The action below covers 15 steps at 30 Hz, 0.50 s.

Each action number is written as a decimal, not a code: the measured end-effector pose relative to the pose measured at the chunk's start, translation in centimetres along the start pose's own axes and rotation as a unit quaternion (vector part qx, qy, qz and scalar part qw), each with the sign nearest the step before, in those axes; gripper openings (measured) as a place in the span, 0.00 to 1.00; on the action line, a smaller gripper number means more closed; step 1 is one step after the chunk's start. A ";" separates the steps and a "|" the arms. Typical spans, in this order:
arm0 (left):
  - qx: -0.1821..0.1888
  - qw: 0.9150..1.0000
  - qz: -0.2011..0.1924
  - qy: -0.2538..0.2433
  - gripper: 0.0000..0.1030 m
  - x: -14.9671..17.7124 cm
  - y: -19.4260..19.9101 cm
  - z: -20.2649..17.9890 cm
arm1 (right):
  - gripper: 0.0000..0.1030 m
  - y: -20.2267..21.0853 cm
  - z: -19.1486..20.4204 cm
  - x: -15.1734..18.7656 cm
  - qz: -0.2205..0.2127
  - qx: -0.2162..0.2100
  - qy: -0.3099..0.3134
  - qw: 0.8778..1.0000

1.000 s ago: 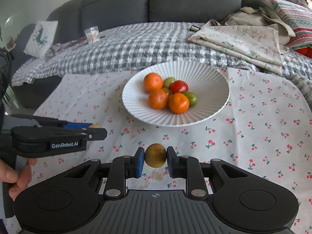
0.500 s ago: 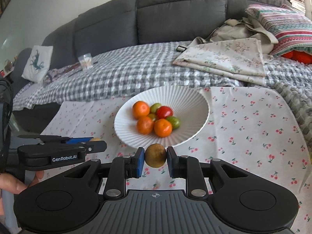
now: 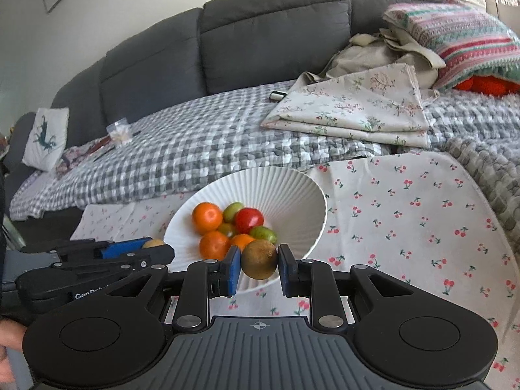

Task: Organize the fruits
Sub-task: 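Carry both held kiwis up over the white bowl, then open both grippers to drop the kiwis into the bowl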

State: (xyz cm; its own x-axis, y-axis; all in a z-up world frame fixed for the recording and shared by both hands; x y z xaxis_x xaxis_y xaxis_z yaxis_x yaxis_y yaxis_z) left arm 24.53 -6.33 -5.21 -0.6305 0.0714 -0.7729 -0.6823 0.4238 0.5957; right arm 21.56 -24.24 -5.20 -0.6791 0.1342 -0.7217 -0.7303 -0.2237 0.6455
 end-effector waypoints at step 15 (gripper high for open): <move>-0.003 0.999 0.016 -0.043 0.24 -1.8 -6.2 -1.3 | 0.22 -7.0 -1.7 -1.8 0.009 -0.001 -0.050 0.999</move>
State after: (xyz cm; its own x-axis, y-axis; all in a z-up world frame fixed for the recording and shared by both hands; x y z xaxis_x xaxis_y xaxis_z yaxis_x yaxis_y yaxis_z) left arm 29.43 -10.27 -7.21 -0.6191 0.1617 -0.7685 -0.6645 0.4137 0.6224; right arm 28.01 -24.56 -8.82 -0.6961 0.2260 -0.6815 -0.7179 -0.2297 0.6571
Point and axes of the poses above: each gripper's, at about its wrist camera, not at the fingertips, and y roughly against the way its jaws point, z to its left, x to its underside, the point moved 7 cm from there along -y, roughly the way its jaws point, and after that the axes turned 4 degrees about x, right-handed, at the moved point
